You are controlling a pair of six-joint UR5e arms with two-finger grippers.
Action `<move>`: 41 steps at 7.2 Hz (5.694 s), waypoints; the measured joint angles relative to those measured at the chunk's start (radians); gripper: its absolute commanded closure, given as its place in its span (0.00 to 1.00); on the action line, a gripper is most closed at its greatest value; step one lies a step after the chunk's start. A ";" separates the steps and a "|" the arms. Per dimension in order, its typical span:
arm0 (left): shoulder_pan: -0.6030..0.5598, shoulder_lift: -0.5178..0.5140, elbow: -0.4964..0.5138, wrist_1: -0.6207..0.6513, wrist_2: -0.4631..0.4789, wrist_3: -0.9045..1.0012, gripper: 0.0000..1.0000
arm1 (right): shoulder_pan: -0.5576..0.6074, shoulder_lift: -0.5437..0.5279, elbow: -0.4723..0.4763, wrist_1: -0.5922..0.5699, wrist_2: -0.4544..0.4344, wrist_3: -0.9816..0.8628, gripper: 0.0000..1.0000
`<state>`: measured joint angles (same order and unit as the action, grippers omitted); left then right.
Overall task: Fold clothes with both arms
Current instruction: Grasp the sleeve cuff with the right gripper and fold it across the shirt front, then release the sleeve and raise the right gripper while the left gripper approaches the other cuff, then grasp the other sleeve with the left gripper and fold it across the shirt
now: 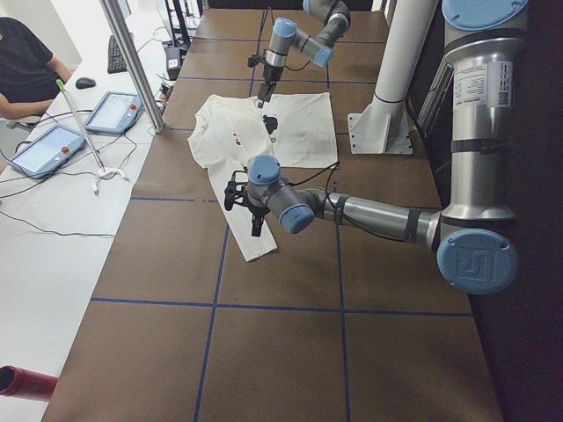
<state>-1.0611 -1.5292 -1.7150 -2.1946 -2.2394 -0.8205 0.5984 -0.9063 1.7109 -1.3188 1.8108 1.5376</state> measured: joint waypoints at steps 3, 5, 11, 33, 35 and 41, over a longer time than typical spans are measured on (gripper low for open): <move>0.026 -0.103 0.192 -0.009 0.038 -0.012 0.21 | 0.194 -0.272 0.169 -0.002 0.179 -0.240 0.00; 0.026 -0.124 0.283 -0.069 0.042 -0.010 0.27 | 0.224 -0.333 0.203 0.002 0.191 -0.288 0.00; 0.025 -0.113 0.323 -0.097 0.042 -0.014 0.73 | 0.225 -0.347 0.218 0.002 0.175 -0.294 0.00; 0.650 -1.183 0.618 -0.092 0.680 -0.949 0.14 | 0.504 -0.811 0.244 0.229 0.392 -0.806 0.00; 0.518 -0.934 0.273 -0.034 0.454 -0.893 0.14 | 0.363 -0.756 0.257 0.260 0.310 -0.525 0.01; 0.376 -0.534 -0.274 0.283 0.362 -0.527 0.14 | -0.463 -0.658 0.410 0.176 -0.535 0.313 0.12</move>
<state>-0.6849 -2.0633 -1.9893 -1.9119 -1.8777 -1.3477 0.1353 -1.5647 2.1212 -1.1428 1.2762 1.8507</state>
